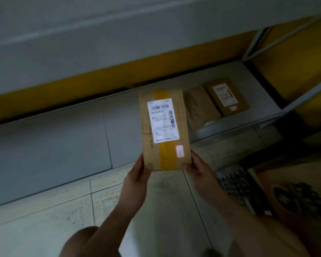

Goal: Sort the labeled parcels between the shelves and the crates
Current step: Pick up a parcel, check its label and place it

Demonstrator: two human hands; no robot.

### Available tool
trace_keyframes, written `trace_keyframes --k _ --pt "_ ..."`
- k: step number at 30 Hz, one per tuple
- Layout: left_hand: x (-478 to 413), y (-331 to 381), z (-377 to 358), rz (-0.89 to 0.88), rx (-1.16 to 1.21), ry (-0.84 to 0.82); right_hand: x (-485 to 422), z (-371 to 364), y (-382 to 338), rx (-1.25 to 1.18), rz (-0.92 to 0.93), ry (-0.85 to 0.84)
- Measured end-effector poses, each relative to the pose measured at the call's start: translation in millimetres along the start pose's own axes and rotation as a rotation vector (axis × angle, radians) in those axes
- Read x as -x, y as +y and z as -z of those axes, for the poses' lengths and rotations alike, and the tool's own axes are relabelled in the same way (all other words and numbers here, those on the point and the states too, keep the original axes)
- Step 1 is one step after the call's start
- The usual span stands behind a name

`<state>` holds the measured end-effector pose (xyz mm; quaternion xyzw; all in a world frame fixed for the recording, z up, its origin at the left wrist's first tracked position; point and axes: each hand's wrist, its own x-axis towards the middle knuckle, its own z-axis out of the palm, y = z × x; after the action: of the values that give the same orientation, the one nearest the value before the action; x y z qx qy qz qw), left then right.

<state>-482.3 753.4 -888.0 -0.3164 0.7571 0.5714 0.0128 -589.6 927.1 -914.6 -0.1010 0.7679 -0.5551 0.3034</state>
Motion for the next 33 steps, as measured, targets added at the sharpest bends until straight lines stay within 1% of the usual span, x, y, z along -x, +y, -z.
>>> trace_keyframes --k 5,10,14,17,19,22,25,29,33 --pt "60 80 15 0.117 -0.133 -0.116 88 32 -51 -0.035 -0.178 0.037" --pt "139 160 43 0.101 -0.282 -0.212 180 58 -136 -0.025 -0.264 0.060" --pt "195 213 71 0.125 -0.299 -0.311 252 71 -207 -0.031 -0.340 0.118" --pt "230 257 100 0.088 -0.337 -0.442 311 70 -257 0.009 -0.383 0.164" --pt "244 274 117 0.033 -0.354 -0.525 344 66 -282 -0.002 -0.402 0.216" --pt "268 297 135 -0.057 -0.387 -0.645 393 49 -315 -0.028 -0.413 0.347" --pt "293 312 148 -0.104 -0.374 -0.699 437 30 -336 -0.107 -0.412 0.464" --pt "314 333 140 -0.168 -0.363 -0.796 483 24 -351 -0.197 -0.377 0.586" --pt "324 360 105 -0.240 -0.381 -0.920 515 44 -347 -0.226 -0.377 0.650"
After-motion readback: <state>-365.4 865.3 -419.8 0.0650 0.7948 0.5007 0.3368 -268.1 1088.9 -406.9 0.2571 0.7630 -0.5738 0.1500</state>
